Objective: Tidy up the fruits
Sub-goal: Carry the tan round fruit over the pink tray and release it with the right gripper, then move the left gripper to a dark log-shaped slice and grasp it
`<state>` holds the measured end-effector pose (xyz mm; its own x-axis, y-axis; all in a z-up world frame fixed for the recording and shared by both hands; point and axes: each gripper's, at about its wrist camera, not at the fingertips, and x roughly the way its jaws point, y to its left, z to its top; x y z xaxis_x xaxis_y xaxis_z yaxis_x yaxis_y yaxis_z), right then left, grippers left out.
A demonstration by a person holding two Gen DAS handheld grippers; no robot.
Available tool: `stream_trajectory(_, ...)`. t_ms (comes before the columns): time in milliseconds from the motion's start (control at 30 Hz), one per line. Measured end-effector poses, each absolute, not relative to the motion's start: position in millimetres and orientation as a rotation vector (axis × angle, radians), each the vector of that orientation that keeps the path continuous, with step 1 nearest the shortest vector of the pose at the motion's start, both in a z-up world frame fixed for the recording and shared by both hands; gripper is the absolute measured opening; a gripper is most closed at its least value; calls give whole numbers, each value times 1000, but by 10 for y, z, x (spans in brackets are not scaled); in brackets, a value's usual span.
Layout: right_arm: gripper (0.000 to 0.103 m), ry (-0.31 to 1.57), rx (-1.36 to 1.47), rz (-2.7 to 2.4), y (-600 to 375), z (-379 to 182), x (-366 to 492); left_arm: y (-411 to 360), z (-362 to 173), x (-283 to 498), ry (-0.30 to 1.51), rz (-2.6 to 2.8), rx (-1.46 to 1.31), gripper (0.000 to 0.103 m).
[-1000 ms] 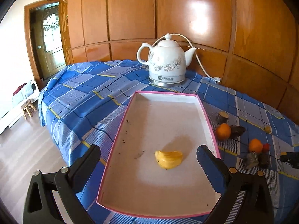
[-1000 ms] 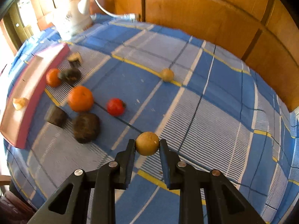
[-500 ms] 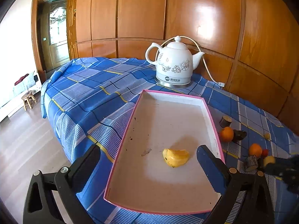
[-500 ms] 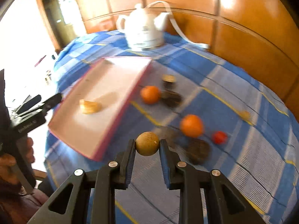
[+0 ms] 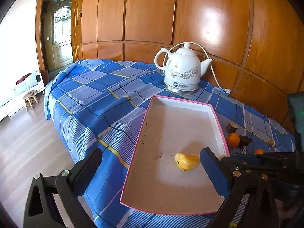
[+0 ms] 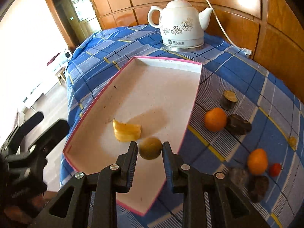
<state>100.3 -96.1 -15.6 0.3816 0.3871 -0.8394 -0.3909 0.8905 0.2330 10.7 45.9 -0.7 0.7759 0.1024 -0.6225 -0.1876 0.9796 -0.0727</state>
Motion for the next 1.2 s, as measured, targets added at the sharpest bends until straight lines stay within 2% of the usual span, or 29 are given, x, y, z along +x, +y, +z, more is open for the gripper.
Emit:
stream_trajectory(67, 36, 1059, 10, 490, -956, -152, 999, 470, -16, 102, 667, 158, -133, 103)
stream_trajectory(367, 38, 1017, -29, 438, -1162, -74, 728, 432, -44, 109, 677, 144, -125, 103)
stream_trajectory(500, 43, 1005, -36, 403, -1340, -54, 608, 401, -54, 111, 684, 135, -120, 103)
stream_trajectory(1200, 44, 961, -46, 198, -2299, 150, 459, 162, -65, 118, 714, 85, -64, 103)
